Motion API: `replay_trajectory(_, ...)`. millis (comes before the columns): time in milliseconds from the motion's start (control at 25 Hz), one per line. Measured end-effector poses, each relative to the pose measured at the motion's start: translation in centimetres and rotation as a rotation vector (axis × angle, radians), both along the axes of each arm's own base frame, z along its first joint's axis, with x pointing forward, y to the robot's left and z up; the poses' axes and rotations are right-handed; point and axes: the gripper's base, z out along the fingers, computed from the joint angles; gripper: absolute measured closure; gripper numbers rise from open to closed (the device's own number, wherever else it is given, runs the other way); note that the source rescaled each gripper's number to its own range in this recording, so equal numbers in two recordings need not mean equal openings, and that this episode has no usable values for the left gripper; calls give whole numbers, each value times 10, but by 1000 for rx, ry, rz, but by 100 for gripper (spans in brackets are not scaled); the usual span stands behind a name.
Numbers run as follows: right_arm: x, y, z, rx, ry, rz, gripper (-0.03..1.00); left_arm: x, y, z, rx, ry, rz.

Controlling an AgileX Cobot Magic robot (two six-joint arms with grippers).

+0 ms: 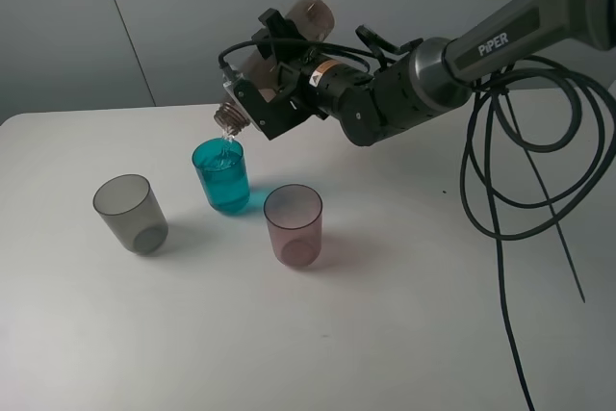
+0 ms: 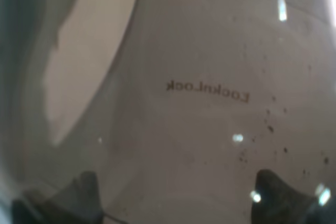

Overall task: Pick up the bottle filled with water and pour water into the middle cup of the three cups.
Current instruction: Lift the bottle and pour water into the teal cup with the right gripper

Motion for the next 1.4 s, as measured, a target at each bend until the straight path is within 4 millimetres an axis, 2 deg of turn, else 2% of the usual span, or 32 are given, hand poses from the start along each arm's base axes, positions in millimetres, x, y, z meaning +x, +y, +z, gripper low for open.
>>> replay_trajectory(1400,-6,9,2,-8,-27,59,96,0,0,0,0,0,0)
